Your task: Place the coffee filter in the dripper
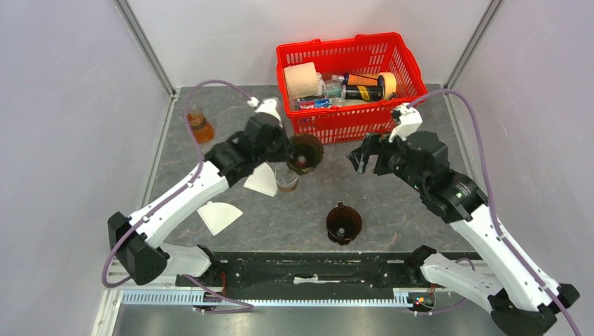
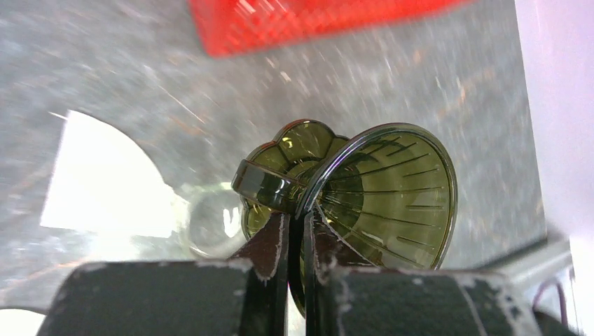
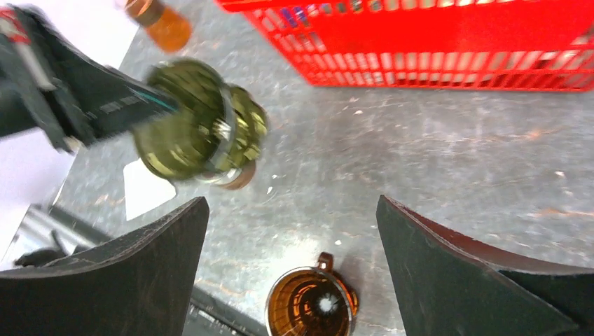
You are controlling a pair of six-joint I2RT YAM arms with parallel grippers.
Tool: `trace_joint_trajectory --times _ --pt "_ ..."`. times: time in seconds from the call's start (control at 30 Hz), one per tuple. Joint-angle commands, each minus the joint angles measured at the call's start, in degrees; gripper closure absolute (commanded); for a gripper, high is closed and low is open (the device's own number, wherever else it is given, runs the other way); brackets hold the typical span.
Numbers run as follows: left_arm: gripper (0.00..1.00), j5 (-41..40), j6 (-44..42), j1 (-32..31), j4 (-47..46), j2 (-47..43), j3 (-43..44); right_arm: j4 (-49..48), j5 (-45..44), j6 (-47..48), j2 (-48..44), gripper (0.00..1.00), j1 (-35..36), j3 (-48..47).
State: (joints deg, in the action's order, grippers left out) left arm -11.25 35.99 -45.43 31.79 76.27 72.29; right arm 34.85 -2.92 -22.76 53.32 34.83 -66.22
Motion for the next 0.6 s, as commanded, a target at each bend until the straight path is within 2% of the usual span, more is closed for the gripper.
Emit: trace_joint_trajectory --times 0.0,0.1,0.27,0.37,0.47,0.57 --pt "0.98 -5.13 -3.21 11.55 0.04 -3.41 5.65 -1.04 -12.59 -1.05 -2.25 0.03 0.08 3.11" --pt "0.98 -3.95 -3.35 21.63 1.67 -1.93 9.22 0.96 -18.52 -0.96 -2.49 0.03 0.10 5.24" --pt "0.98 -9.15 -3.65 34.09 2.66 5.45 15.19 2.46 -23.25 -0.21 -1.70 0.03 0.04 6.12" --pt "0.98 -5.52 0.37 41.69 3.19 11.45 19.71 2.49 -23.77 -0.27 -1.42 0.03 0.01 6.31" --pt "0.98 -1.15 5.33 47.42 1.96 15.79 22.25 2.50 -24.55 0.17 -0.78 0.03 0.03 6.48" --pt "0.98 -4.03 8.15 50.16 3.81 19.69 26.58 2.54 -24.84 0.55 -0.10 0.03 0.01 6.06"
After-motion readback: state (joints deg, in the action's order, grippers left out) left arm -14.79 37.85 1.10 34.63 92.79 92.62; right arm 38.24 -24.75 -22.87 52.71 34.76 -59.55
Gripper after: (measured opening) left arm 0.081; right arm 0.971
